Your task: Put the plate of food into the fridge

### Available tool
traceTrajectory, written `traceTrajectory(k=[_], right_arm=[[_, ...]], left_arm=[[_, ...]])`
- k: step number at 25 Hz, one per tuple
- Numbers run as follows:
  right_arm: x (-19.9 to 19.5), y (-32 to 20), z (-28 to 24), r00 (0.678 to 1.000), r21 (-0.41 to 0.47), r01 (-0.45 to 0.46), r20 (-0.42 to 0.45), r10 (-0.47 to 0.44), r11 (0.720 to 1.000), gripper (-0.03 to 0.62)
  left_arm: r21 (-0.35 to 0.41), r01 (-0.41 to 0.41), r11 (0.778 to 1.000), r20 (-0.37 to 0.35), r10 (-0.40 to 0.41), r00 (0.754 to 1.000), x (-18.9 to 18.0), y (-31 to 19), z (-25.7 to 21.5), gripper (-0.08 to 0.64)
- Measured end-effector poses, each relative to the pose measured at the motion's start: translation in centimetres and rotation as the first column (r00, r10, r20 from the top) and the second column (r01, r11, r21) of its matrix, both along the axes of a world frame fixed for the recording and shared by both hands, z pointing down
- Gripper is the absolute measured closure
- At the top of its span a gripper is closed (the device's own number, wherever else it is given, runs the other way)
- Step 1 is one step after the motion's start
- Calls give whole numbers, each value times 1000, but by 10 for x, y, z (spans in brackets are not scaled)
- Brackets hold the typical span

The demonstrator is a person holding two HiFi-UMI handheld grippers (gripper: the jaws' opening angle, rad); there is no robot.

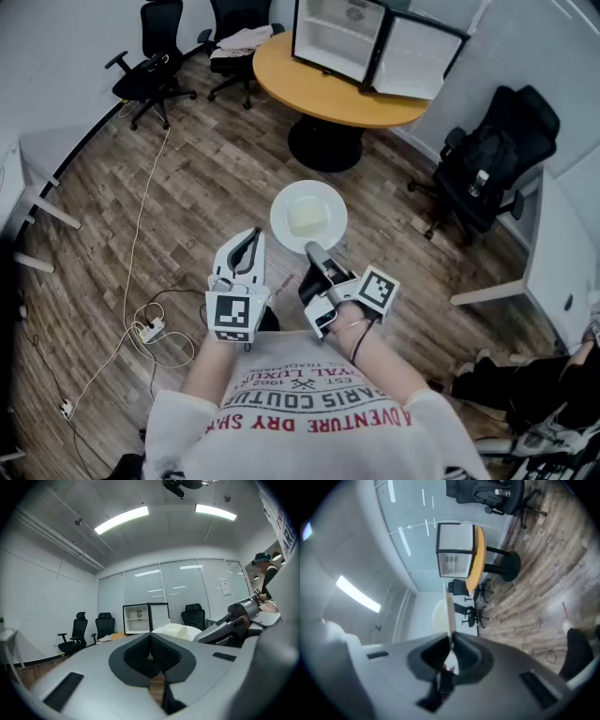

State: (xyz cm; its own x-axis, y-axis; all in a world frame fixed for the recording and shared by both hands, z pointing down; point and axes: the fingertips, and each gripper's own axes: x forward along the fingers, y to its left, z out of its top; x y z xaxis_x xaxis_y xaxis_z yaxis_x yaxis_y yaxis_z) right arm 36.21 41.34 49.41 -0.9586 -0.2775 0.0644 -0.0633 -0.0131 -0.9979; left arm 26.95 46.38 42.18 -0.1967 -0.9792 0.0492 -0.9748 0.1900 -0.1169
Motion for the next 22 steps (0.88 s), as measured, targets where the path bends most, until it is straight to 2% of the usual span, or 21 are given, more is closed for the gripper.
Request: traceTrajectory(k=[9,17,20,22], right_arm=[[-1,-4,3,1000,16,3,-3,-3,1000,553],[-2,-6,17,1000,-8,3,8,-3,1000,554],[-14,-16,21,1000,1,-4,8,4,1000,554],[-37,-28,15,1000,-1,-14,5,14,1000,554]], left_arm=[[-9,7,1000,8,-7,1000,-5,1,7,526],[-17,3,1000,-34,-4,999,-7,-2,24,526],[-11,-23,1000,-22,23,999,-14,-13,27,526],[-12,-39,999,-21,39,999,-35,-27,21,526]])
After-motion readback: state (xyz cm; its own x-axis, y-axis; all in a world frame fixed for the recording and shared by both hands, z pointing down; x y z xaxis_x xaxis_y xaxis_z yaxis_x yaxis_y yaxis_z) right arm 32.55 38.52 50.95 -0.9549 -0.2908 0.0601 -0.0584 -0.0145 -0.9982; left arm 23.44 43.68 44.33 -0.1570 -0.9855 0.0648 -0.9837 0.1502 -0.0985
